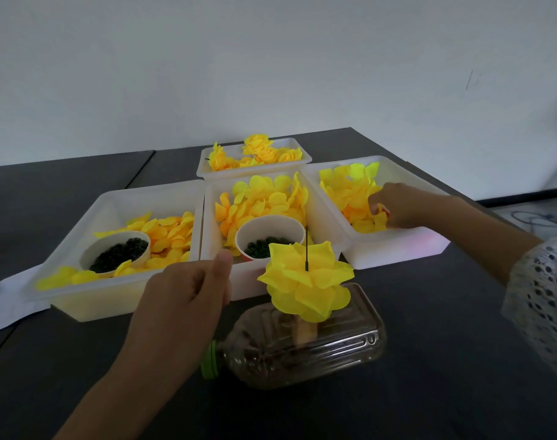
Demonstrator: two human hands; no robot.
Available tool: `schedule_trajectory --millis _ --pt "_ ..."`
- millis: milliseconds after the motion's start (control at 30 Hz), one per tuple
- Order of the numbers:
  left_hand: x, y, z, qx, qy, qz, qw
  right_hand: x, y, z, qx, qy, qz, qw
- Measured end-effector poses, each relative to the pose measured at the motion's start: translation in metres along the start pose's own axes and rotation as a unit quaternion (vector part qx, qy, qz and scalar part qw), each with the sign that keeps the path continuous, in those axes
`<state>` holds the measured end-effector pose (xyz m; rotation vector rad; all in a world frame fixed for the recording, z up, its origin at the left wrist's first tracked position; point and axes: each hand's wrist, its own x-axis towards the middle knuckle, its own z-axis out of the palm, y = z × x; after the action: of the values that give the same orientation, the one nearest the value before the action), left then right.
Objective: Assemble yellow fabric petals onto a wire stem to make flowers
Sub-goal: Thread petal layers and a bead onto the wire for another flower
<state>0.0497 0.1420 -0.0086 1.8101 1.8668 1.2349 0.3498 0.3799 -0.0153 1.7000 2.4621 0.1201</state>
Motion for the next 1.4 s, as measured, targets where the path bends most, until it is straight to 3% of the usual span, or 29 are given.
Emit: schedule_trajectory --millis 133,400,700,933,1067,1133,1233,1333,1400 --pt "0.002 0.003 0.0 -0.002 0.003 0.0 1.0 0.001 -0.002 -0.002 -0.001 -0.025 -0.008 1.0" --pt "0.001 0.009 0.001 0.007 -0.002 0.001 1.0 -0.001 -0.006 0.003 0.02 0.034 -0.015 0.999" --pt "0.0 0.014 -0.003 0.001 -0.003 0.005 1.0 -0.015 -0.002 -0.01 0.156 0.206 -0.057 0.964" --pt "-0.002 0.022 0.0 -0.034 0.001 0.032 0.999 -0.065 -0.017 -0.052 0.321 0.321 -0.052 0.889" --pt "-0.002 0.04 0.001 -0.159 -0.099 0.012 0.982 -0.113 -0.044 -0.068 0.447 0.36 -0.109 0.812" --pt "-0.001 0.048 0.002 -0.249 -0.17 -0.025 0.953 -0.141 -0.06 -0.071 0.449 0.384 -0.159 0.791" --pt "0.001 0.055 0.004 -0.32 -0.239 -0.055 0.915 -0.18 -0.082 -0.068 0.397 0.412 -0.222 0.79" --pt "0.005 0.058 0.009 -0.367 -0.231 -0.101 0.895 -0.21 -0.097 -0.059 0.341 0.416 -0.252 0.805" --pt "0.007 0.056 0.013 -0.351 -0.206 -0.129 0.904 -0.222 -0.102 -0.049 0.289 0.418 -0.267 0.819"
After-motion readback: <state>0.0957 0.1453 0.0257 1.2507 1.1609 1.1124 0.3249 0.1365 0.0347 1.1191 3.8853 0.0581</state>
